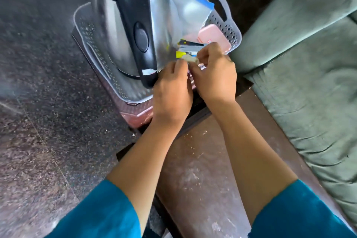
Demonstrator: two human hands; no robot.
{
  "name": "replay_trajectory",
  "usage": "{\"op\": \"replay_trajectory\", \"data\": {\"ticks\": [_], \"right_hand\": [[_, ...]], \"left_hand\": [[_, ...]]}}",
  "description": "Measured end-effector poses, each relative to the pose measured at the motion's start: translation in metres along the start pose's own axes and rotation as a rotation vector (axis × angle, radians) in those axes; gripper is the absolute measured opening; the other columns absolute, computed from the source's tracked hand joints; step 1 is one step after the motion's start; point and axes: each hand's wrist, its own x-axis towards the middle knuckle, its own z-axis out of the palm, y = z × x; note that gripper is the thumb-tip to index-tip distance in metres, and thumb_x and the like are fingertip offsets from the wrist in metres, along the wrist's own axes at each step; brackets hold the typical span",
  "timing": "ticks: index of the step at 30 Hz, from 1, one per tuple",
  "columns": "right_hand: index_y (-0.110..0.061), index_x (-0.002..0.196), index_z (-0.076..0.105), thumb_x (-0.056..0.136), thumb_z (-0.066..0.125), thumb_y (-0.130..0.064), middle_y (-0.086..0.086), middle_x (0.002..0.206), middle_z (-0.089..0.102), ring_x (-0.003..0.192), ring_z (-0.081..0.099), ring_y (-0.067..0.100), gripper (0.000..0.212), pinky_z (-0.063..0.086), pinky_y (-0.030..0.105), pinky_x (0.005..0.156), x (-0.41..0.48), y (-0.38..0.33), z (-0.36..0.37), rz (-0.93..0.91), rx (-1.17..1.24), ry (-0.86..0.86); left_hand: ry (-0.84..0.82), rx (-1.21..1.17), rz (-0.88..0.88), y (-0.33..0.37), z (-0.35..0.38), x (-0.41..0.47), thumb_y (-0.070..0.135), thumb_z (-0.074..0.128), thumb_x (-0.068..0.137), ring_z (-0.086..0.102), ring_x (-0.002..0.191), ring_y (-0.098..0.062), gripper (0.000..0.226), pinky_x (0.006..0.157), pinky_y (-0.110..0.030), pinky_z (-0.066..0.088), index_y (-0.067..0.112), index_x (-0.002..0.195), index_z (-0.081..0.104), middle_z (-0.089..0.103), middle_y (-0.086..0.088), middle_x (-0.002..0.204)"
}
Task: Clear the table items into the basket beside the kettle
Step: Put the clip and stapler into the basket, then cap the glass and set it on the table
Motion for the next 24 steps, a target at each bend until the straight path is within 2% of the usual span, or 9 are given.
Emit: {"op": "replay_trajectory", "data": {"ticks": [4, 7, 13, 16, 20, 24], "right_hand": [[-0.013, 0.095, 0.059, 0.081, 0.061, -0.030, 0.012, 0.089, 0.068, 0.094, 0.055, 0.034, 0.022, 0.046, 0.044, 0.076, 0.010, 0.005, 0.008, -0.047, -0.132, -0.076], [-0.011, 0.095, 0.058, 0.081, 0.060, -0.030, 0.015, 0.088, 0.067, 0.092, 0.054, 0.036, 0.024, 0.046, 0.043, 0.074, 0.011, 0.008, 0.013, -0.041, -0.151, -0.077], [-0.014, 0.092, 0.064, 0.081, 0.060, -0.030, 0.011, 0.089, 0.070, 0.093, 0.058, 0.034, 0.020, 0.048, 0.043, 0.077, 0.013, 0.013, 0.018, -0.012, -0.104, -0.100], [-0.019, 0.096, 0.068, 0.083, 0.059, -0.032, 0.005, 0.092, 0.072, 0.093, 0.060, 0.033, 0.020, 0.048, 0.042, 0.078, 0.010, 0.014, 0.016, -0.013, -0.035, -0.041], [-0.016, 0.099, 0.068, 0.080, 0.060, -0.021, 0.005, 0.093, 0.072, 0.090, 0.059, 0.034, 0.021, 0.048, 0.040, 0.076, -0.002, 0.021, 0.011, -0.001, 0.045, 0.057], [-0.017, 0.111, 0.064, 0.079, 0.059, -0.017, 0.003, 0.103, 0.070, 0.096, 0.055, 0.032, 0.032, 0.045, 0.038, 0.083, -0.026, 0.035, -0.001, 0.025, 0.056, 0.065]], "left_hand": [[0.033, -0.013, -0.108, 0.005, 0.007, 0.006, 0.000, 0.054, 0.081, 0.057, 0.081, -0.040, 0.007, 0.056, -0.044, 0.040, 0.002, 0.088, 0.055, 0.056, -0.018, 0.095], [-0.044, 0.057, -0.228, 0.002, 0.015, 0.011, 0.006, 0.049, 0.088, 0.055, 0.093, -0.038, 0.006, 0.065, -0.042, 0.040, 0.005, 0.093, 0.051, 0.054, -0.016, 0.105], [-0.101, 0.084, -0.279, -0.003, 0.021, 0.017, 0.006, 0.044, 0.089, 0.053, 0.100, -0.037, 0.011, 0.075, -0.038, 0.038, 0.002, 0.098, 0.050, 0.056, -0.019, 0.107], [-0.077, 0.035, -0.209, -0.003, 0.018, 0.016, 0.003, 0.044, 0.087, 0.052, 0.098, -0.041, 0.015, 0.077, -0.038, 0.035, -0.001, 0.098, 0.053, 0.058, -0.023, 0.102], [-0.060, -0.030, -0.023, 0.003, 0.015, 0.006, -0.002, 0.049, 0.079, 0.055, 0.096, -0.038, 0.019, 0.084, -0.043, 0.041, -0.003, 0.094, 0.060, 0.063, -0.018, 0.106], [-0.110, -0.090, 0.049, 0.021, 0.019, -0.014, -0.004, 0.052, 0.078, 0.057, 0.091, -0.039, 0.020, 0.080, -0.046, 0.044, -0.005, 0.096, 0.060, 0.063, -0.021, 0.101]]}}
